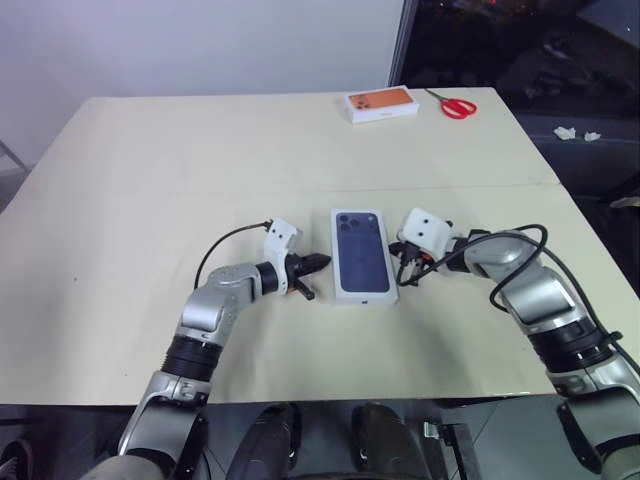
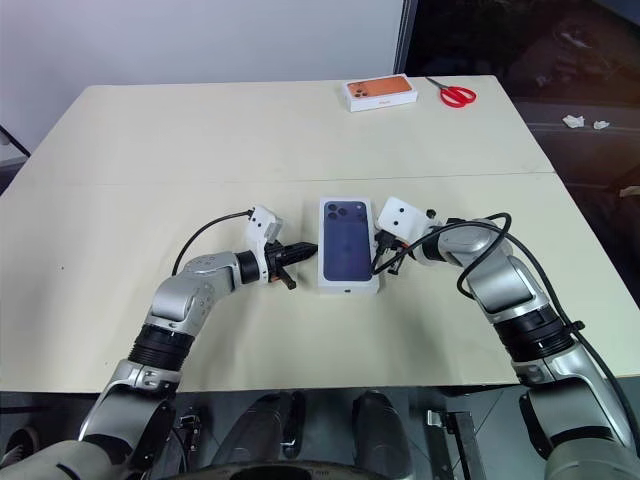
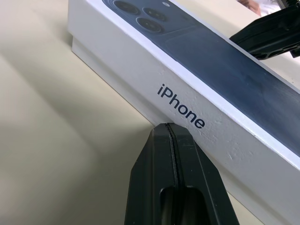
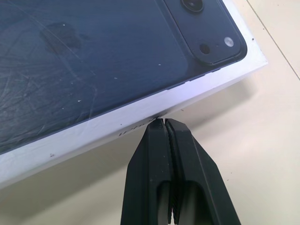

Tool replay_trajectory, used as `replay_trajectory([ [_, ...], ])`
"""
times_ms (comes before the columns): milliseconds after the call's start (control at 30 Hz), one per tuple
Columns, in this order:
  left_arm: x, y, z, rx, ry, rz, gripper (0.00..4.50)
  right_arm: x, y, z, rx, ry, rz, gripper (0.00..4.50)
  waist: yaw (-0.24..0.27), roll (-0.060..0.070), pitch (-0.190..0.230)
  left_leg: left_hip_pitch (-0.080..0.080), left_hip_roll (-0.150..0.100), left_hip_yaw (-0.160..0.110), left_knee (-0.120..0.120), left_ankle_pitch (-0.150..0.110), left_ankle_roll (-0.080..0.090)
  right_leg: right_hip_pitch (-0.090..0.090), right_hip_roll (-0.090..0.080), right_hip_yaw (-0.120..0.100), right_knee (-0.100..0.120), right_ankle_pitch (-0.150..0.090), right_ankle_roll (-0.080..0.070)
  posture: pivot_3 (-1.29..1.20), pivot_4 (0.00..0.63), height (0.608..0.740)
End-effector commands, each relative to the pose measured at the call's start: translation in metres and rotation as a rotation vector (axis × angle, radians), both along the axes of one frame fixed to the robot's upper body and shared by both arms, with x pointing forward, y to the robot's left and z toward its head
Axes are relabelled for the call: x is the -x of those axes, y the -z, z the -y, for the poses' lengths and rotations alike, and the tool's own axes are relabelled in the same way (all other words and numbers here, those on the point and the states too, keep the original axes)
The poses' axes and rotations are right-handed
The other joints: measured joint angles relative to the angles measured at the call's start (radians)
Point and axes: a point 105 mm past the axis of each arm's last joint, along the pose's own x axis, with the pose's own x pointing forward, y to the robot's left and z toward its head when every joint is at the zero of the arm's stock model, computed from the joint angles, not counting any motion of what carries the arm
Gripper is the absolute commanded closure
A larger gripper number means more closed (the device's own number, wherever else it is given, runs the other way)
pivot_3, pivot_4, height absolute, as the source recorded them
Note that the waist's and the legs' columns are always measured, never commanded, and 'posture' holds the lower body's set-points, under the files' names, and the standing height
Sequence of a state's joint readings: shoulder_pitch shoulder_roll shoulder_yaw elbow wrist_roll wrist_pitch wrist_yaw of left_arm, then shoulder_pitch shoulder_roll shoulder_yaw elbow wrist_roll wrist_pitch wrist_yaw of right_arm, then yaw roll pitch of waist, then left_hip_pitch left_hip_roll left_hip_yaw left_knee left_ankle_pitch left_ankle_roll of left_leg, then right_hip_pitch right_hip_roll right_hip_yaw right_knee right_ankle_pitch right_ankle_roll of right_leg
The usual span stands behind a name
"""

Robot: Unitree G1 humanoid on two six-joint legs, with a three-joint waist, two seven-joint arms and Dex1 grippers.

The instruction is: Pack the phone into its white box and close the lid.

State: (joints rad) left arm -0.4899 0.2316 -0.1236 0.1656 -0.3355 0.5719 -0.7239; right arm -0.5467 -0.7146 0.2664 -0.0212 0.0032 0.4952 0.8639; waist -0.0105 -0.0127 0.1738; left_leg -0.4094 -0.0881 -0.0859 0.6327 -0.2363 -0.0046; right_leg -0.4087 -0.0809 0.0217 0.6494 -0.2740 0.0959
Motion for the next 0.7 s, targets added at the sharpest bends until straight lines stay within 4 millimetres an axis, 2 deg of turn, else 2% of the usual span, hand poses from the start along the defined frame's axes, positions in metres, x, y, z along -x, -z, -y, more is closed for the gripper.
replay_trajectory([
  [33,-0.003,-0.011,0.002,0.012,0.009,0.042,4.5,0.001,-0.014,-0.008,-0.004,-0.033,0.053,4.44,0.0,0.0,0.0,0.0,0.0,0.0,0.0,0.0,0.0,0.0,0.0,0.0,0.0,0.0,0.0,0.0,0.15,0.74],
  [367,-0.003,-0.013,0.003,0.011,0.005,0.056,4.5,-0.002,-0.005,0.0,0.057,-0.013,0.053,4.44,0.001,0.0,0.0,0.0,0.0,0.0,0.0,0.0,0.0,0.0,0.0,0.0,0.0,0.0,0.0,0.0,0.15,0.74],
  [533,-0.004,-0.01,-0.013,-0.023,-0.03,0.07,4.5,-0.004,-0.005,0.007,0.103,-0.001,0.059,4.44,-0.002,0.0,0.0,0.0,0.0,0.0,0.0,0.0,0.0,0.0,0.0,0.0,0.0,0.0,0.0,0.0,0.15,0.74],
  [700,-0.009,-0.023,-0.03,-0.002,-0.081,0.102,4.5,-0.015,-0.021,0.023,0.16,0.026,0.124,4.44,0.0,0.0,0.0,0.0,0.0,0.0,0.0,0.0,0.0,0.0,0.0,0.0,0.0,0.0,0.0,0.0,0.15,0.74],
])
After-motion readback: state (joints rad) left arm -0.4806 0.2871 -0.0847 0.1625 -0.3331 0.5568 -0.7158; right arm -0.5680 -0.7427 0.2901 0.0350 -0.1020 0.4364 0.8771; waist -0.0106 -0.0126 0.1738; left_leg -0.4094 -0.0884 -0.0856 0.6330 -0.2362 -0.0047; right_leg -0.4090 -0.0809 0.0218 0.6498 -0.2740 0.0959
